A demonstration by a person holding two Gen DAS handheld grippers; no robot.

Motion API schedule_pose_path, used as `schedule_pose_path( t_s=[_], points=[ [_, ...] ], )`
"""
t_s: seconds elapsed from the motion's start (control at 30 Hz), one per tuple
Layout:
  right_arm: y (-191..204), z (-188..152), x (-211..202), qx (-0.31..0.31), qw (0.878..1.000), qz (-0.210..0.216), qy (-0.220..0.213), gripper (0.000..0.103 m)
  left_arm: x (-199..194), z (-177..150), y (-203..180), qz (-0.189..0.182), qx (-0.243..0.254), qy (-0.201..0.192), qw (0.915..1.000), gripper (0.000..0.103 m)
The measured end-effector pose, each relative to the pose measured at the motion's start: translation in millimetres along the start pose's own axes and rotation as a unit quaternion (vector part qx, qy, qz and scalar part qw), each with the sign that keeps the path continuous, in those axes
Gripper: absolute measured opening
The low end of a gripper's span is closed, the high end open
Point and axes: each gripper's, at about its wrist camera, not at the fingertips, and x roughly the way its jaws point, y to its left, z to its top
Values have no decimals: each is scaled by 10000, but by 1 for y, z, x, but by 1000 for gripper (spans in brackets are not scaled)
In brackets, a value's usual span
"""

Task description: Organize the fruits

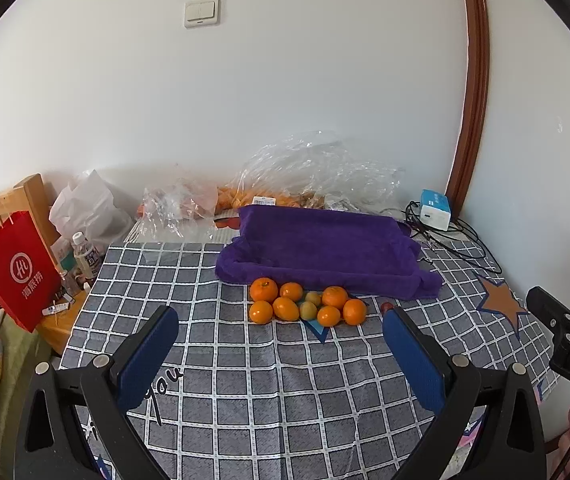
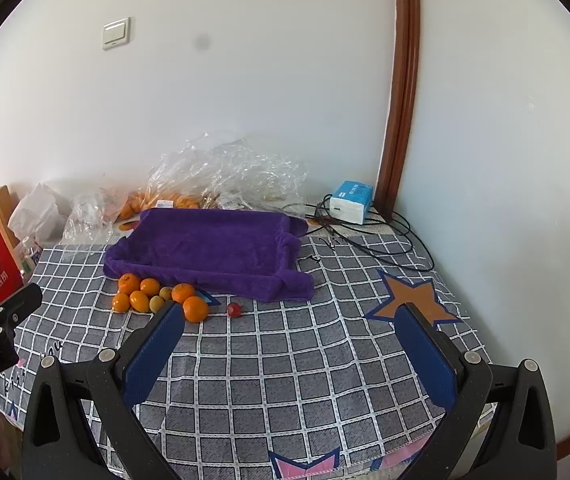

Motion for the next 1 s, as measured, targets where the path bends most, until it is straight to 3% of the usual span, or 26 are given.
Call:
schedule_pose_path(
  t_s=[1.0],
  points=[
    [14, -1, -5, -111, 9999, -4, -48, 103, 1, 0, 8, -23, -63, -32, 10000, 103]
  ],
)
